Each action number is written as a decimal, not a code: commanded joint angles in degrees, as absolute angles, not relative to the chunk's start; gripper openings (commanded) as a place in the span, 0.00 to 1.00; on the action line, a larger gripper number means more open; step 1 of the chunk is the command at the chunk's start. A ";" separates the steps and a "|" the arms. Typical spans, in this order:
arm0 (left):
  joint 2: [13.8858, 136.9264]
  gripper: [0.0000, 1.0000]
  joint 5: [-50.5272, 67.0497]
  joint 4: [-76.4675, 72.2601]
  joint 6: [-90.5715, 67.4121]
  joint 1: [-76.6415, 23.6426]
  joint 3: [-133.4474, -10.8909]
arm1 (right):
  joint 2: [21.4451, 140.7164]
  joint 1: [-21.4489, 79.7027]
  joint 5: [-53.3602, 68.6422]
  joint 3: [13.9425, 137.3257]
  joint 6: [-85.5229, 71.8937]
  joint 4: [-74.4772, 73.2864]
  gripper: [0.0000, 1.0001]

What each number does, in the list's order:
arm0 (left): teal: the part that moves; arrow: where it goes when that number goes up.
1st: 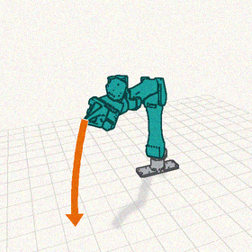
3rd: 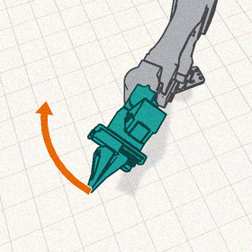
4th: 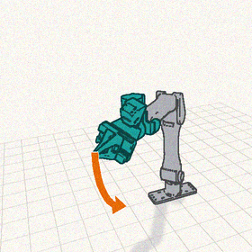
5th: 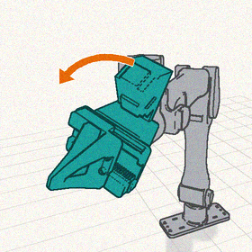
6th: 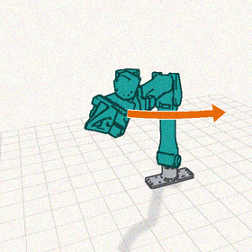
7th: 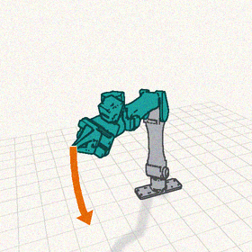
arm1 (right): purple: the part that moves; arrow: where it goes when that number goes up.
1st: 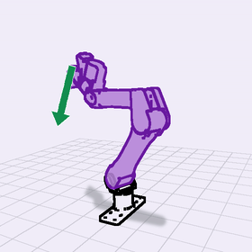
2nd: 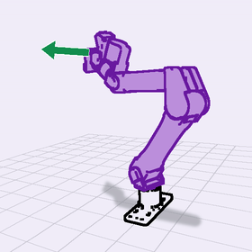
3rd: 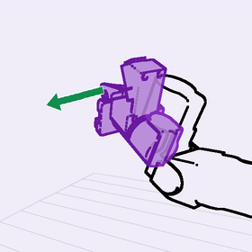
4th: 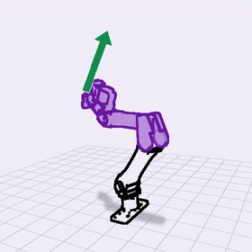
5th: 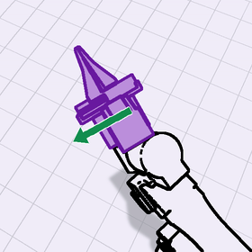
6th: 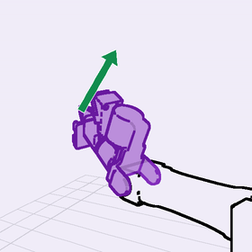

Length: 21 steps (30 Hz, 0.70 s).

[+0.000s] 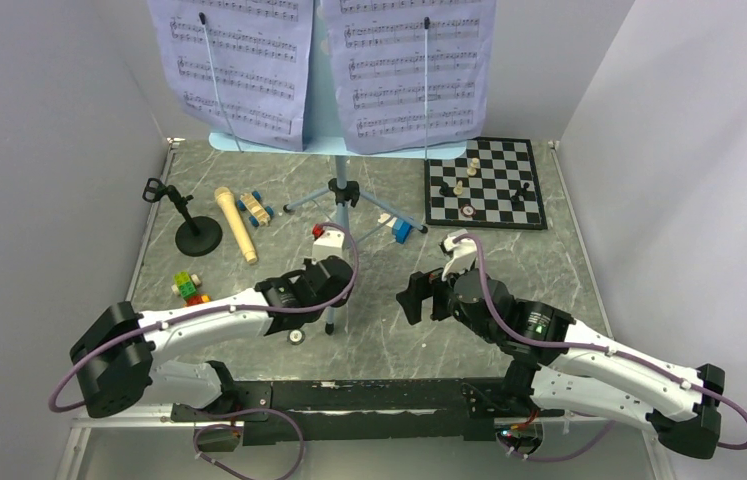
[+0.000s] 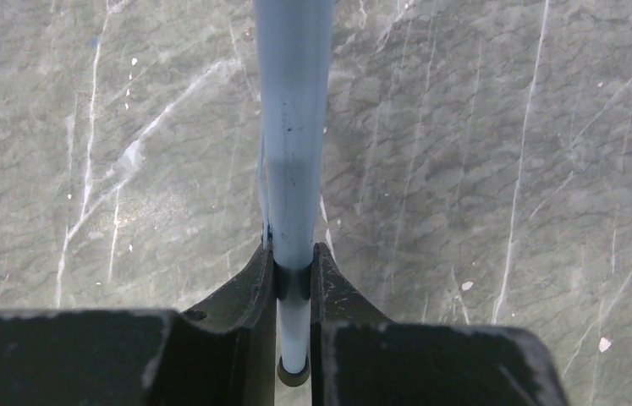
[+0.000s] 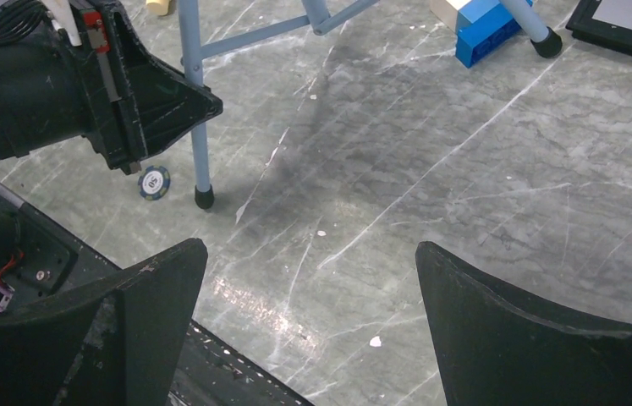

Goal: Pack up the instrument practice props

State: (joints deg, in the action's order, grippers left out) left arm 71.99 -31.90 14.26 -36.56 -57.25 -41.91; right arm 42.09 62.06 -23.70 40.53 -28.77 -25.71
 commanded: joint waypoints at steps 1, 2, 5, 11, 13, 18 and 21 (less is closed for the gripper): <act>75.28 0.00 -29.29 12.99 -40.13 -58.60 -44.18 | 40.59 62.23 -24.35 40.89 -30.03 -26.57 1.00; 75.23 0.00 -29.49 13.04 -40.25 -58.62 -44.14 | 40.26 62.23 -24.47 40.75 -30.18 -26.85 1.00; 73.92 0.00 -29.71 12.96 -40.23 -58.62 -43.66 | 39.50 62.23 -24.69 40.68 -30.40 -27.47 1.00; 68.52 0.28 -29.78 14.06 -37.71 -58.62 -43.51 | 38.68 62.22 -25.59 44.43 -30.02 -29.64 1.00; 65.49 0.47 -30.21 14.51 -36.58 -58.62 -43.78 | 38.59 62.23 -27.70 47.19 -29.53 -31.57 1.00; 59.41 0.77 -30.64 16.10 -33.07 -58.63 -45.76 | 36.92 61.94 -36.02 55.35 -25.51 -34.37 1.00; 56.52 0.86 -30.00 16.33 -30.91 -58.63 -47.37 | 37.27 61.24 -36.63 61.34 -21.42 -33.21 1.00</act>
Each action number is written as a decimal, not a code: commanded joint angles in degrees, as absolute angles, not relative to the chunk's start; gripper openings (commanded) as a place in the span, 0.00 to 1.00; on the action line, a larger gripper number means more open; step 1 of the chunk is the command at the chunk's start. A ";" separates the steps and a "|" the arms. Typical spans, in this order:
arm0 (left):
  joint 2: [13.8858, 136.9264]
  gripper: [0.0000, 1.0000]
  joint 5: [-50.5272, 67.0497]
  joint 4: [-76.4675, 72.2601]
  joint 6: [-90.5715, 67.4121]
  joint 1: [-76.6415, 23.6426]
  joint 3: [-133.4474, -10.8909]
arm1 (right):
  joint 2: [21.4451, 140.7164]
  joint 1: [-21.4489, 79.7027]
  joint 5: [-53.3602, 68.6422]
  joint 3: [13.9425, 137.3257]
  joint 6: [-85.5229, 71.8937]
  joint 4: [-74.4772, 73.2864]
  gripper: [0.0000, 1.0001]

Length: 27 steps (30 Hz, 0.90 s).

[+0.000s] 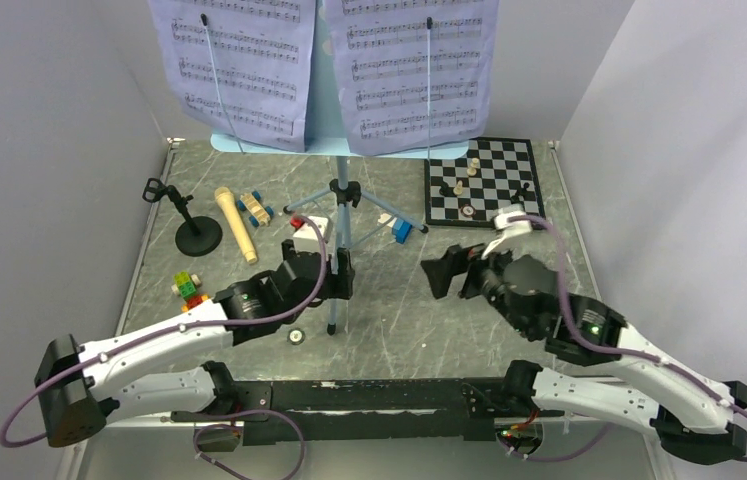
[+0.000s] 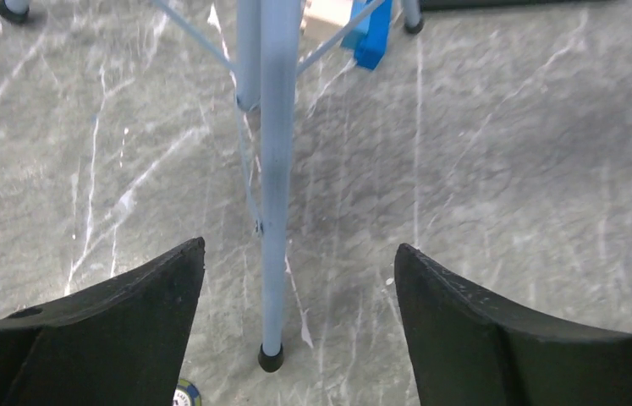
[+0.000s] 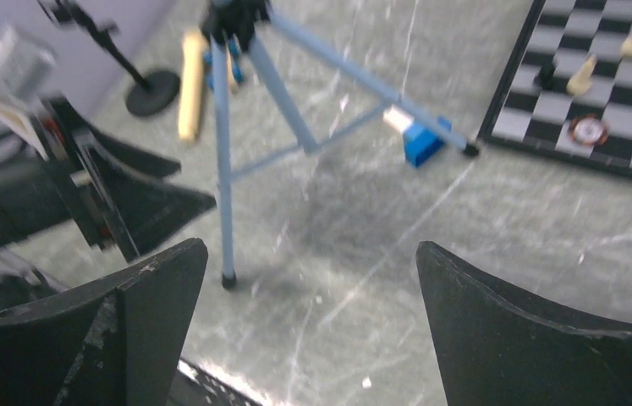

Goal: Pack up the instrument practice props

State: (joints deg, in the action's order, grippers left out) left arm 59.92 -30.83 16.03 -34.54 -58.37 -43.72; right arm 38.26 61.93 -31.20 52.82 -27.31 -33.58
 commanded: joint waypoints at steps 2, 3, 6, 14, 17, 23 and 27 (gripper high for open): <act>54.69 0.88 -29.07 15.78 -29.46 -58.63 -48.18 | 39.10 61.01 -36.10 66.72 -19.09 -33.11 1.00; 53.65 0.88 -28.41 15.04 -28.59 -58.63 -48.17 | 40.26 60.93 -35.98 69.27 -18.01 -33.25 1.00; 50.54 0.88 -27.25 12.63 -26.49 -58.63 -47.76 | 42.99 60.91 -37.57 77.27 -14.38 -33.90 1.00; 43.12 0.85 -20.61 5.50 -19.89 -58.62 -46.33 | 47.44 61.04 -45.79 92.44 2.88 -24.38 1.00; 41.30 0.85 -16.82 4.08 -17.28 -58.69 -47.79 | 52.30 61.20 -44.32 102.56 7.18 -24.29 1.00; 40.73 0.86 -14.11 1.07 -15.09 -58.62 -49.95 | 62.61 65.02 -41.82 121.39 12.42 -27.10 1.00; 42.92 0.86 -12.11 0.67 -13.86 -58.63 -52.07 | 67.13 70.15 -44.75 126.62 20.15 -23.65 1.00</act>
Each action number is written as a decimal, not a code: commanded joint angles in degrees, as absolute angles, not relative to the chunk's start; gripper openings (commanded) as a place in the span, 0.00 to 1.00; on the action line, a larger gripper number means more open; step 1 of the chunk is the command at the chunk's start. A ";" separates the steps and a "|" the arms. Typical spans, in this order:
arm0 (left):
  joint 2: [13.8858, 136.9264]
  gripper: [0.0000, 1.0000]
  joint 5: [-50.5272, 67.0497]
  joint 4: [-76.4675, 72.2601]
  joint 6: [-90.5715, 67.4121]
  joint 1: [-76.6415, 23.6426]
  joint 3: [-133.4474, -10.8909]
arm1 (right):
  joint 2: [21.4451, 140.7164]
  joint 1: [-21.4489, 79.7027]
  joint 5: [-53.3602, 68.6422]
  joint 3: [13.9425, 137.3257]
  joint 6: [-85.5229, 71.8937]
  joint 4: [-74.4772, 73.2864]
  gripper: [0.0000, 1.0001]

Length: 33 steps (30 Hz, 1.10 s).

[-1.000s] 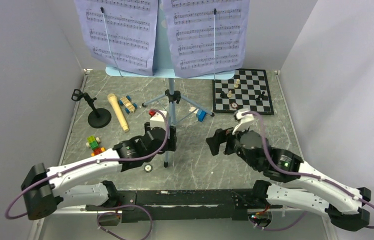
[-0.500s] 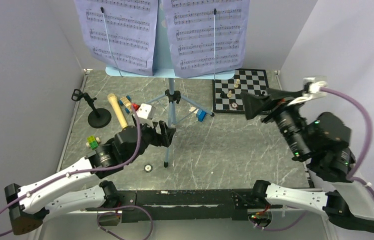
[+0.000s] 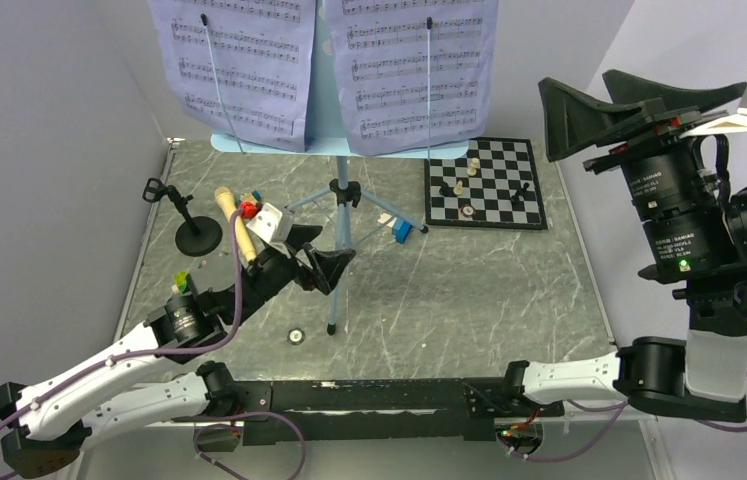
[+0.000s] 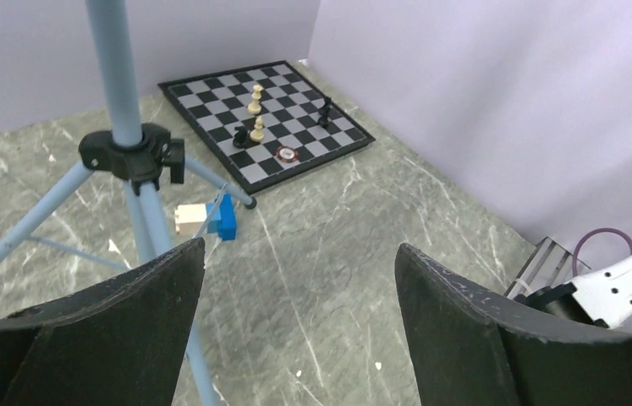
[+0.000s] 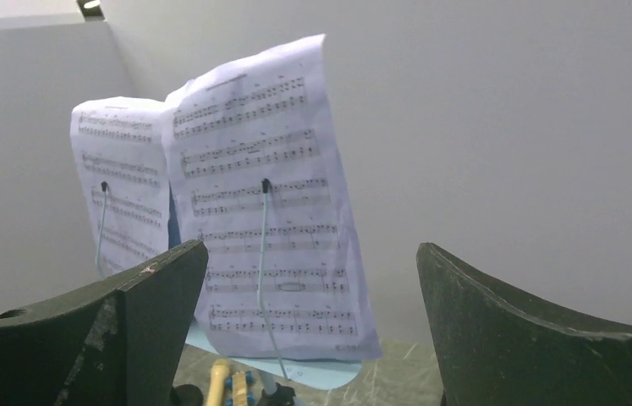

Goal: Pack up the instrument practice props

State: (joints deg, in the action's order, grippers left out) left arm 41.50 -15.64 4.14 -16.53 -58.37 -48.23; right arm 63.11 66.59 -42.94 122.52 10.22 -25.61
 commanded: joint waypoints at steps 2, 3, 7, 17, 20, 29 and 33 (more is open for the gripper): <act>44.30 0.86 -11.61 0.79 -13.59 -58.67 -52.90 | 69.97 70.99 -46.16 129.66 23.31 -22.60 1.00; 44.84 0.86 -11.60 0.59 -13.69 -58.63 -53.07 | 71.38 70.99 -46.63 130.83 24.89 -22.17 1.00; 46.32 0.85 -11.09 0.44 -14.25 -58.62 -52.62 | 76.49 70.40 -46.62 133.68 29.50 -20.94 1.00; 44.56 0.85 -12.69 -0.24 -14.22 -58.62 -49.49 | 71.31 62.48 -60.56 112.47 39.28 11.06 1.00; 43.51 0.86 -13.28 -0.09 -13.17 -58.62 -49.03 | 64.51 57.78 -59.75 105.15 32.12 10.55 1.00; 42.34 0.86 -12.73 1.52 -12.70 -58.62 -47.24 | 65.63 32.47 -42.69 110.16 4.69 -21.45 1.00; 40.75 0.86 -12.69 1.14 -13.43 -58.62 -45.71 | 67.32 20.85 -30.20 109.44 -7.10 -26.18 1.00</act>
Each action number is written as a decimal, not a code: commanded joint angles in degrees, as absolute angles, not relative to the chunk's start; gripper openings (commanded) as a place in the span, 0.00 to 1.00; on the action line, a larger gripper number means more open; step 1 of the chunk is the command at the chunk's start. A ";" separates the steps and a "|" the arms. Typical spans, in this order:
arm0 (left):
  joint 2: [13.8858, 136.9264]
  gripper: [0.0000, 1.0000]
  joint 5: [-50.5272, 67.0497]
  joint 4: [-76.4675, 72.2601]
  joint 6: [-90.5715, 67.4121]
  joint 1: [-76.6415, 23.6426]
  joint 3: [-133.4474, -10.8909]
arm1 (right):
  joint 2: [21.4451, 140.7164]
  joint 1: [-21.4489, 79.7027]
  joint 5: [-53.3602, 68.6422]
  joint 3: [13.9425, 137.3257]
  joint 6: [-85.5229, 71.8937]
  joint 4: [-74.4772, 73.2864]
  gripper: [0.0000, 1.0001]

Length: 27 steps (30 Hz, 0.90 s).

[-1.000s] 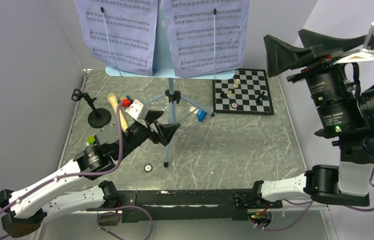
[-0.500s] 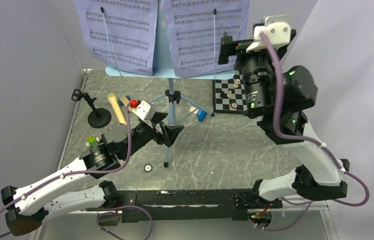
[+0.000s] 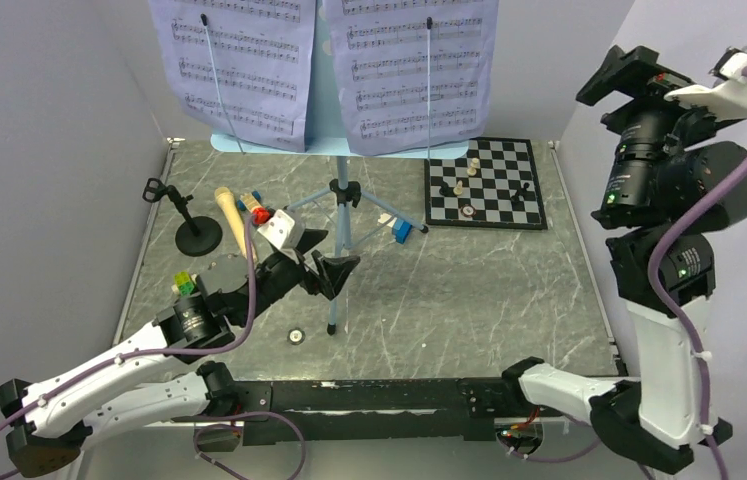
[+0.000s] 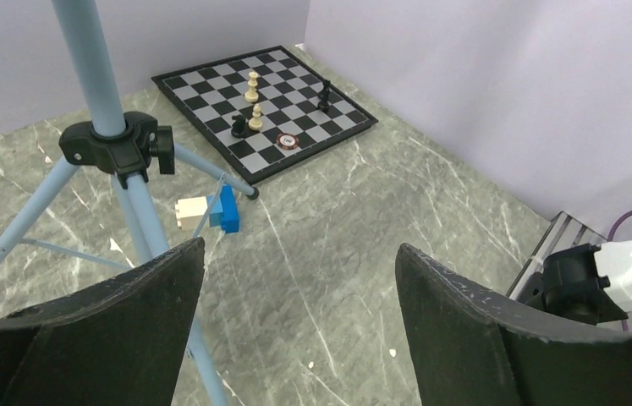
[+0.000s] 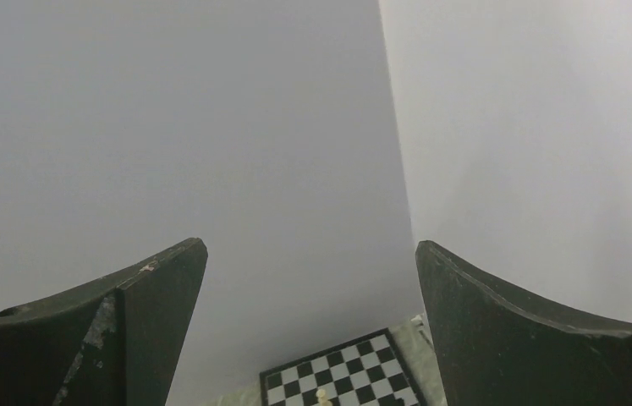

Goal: Pack up the instrument practice props

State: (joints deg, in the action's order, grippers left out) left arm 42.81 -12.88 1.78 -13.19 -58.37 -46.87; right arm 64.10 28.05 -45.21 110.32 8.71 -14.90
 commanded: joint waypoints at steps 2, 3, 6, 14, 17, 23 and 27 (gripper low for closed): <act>40.02 0.86 -12.58 1.12 -13.54 -58.62 -45.37 | 68.31 14.40 -21.68 108.18 -14.86 -27.37 1.00; 39.64 0.86 -12.49 1.40 -13.47 -58.62 -45.40 | 67.89 10.64 -15.97 105.02 -18.34 -26.08 1.00; 38.44 0.87 -12.07 2.21 -13.04 -58.62 -46.26 | 61.21 -3.02 4.92 89.28 -31.73 -9.32 1.00; 36.20 0.87 -8.36 2.56 -11.72 -58.62 -50.56 | 56.36 -10.60 30.79 68.73 -50.48 23.69 1.00; 36.93 0.87 -6.90 2.81 -11.59 -58.62 -53.01 | 56.61 -10.98 35.99 65.06 -55.56 33.68 1.00; 41.57 0.86 -2.54 3.40 -11.21 -58.62 -60.69 | 54.01 -10.86 39.28 57.76 -63.08 47.09 1.00; 44.68 0.86 -0.54 2.58 -10.84 -58.62 -65.41 | 52.23 -8.55 39.99 56.91 -59.72 43.37 1.00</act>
State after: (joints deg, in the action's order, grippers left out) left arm 42.24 -4.23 4.16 -12.34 -58.37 -60.60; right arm 53.98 -10.22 36.23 57.36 -59.02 38.20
